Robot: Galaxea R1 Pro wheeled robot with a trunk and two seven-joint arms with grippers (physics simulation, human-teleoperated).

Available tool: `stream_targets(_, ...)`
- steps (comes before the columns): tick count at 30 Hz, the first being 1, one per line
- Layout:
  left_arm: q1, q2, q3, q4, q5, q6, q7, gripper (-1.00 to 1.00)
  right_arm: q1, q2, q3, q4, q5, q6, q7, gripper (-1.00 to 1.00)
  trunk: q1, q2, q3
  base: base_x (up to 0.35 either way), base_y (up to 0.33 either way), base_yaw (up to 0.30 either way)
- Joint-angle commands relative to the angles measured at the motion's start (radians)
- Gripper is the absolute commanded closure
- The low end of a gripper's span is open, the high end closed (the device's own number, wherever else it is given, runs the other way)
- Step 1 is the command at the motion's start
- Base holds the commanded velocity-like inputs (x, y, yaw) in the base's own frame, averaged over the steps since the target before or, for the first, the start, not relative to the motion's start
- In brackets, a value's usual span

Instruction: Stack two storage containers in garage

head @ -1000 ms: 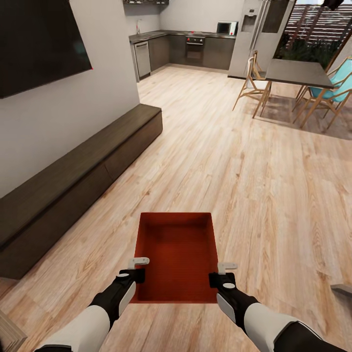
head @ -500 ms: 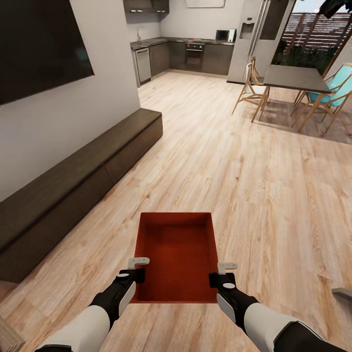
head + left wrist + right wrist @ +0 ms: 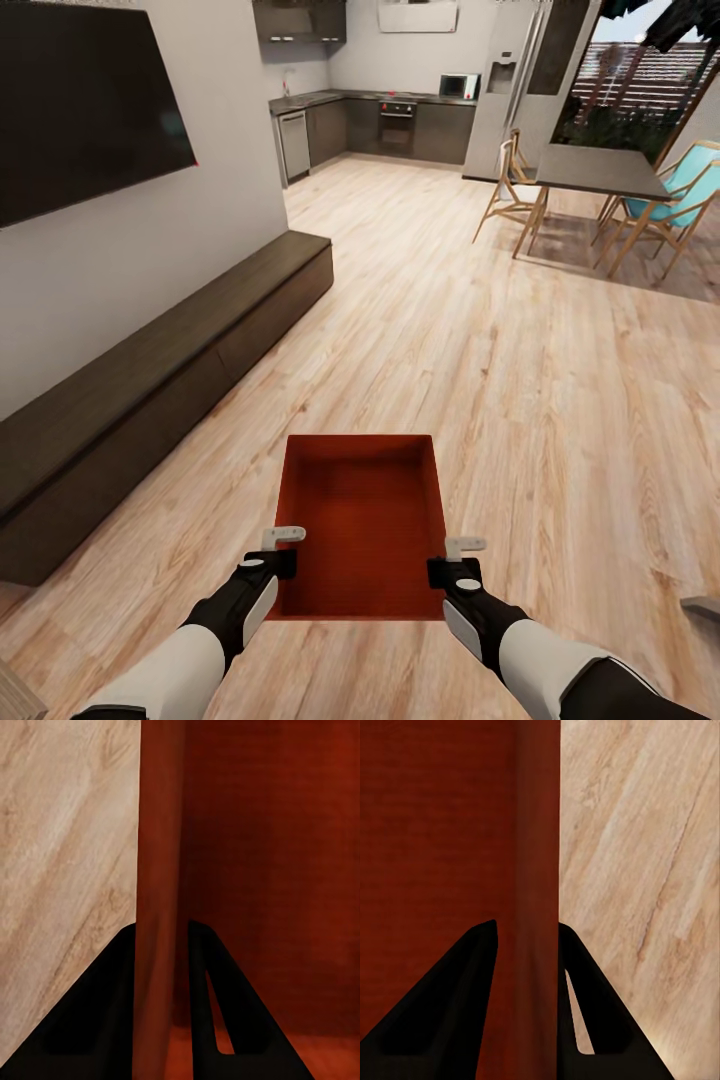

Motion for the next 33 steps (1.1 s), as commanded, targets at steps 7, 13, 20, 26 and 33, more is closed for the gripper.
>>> stream_targets(7, -0.001, 0.011, 0.008, -0.075, 0.0, 0.007, 0.005, 1.0, 0.0, -0.001, 0.034, 0.025, -0.015, -0.001, 0.0, 1.0, 0.0, -0.001, 0.01, 0.0, 0.0, 0.0)
stream_targets(13, -0.001, 0.011, 0.008, -0.075, 0.0, 0.007, 0.005, 1.0, 0.0, -0.001, 0.034, 0.025, -0.015, -0.001, 0.0, 1.0, 0.0, -0.001, 0.019, 0.0, 0.0, 0.0)
stream_targets(20, -0.001, 0.011, 0.008, -0.075, 0.0, 0.007, 0.005, 1.0, 0.0, -0.001, 0.034, 0.025, -0.015, -0.001, 0.0, 1.0, 0.0, -0.001, 0.03, 0.0, 0.0, 0.0)
stream_targets(26, -0.001, 0.011, 0.008, -0.075, 0.0, 0.007, 0.005, 1.0, 0.0, -0.001, 0.033, 0.025, -0.015, 0.0, 0.0, 1.0, 0.0, -0.001, 0.036, 0.0, 0.0, 0.0)
stream_targets(33, -0.001, 0.011, 0.008, -0.075, 0.0, 0.007, 0.005, 1.0, 0.0, -0.001, 0.032, 0.025, -0.015, 0.0, 0.0, 1.0, 0.0, -0.001, 0.037, 0.0, 0.0, 0.0)
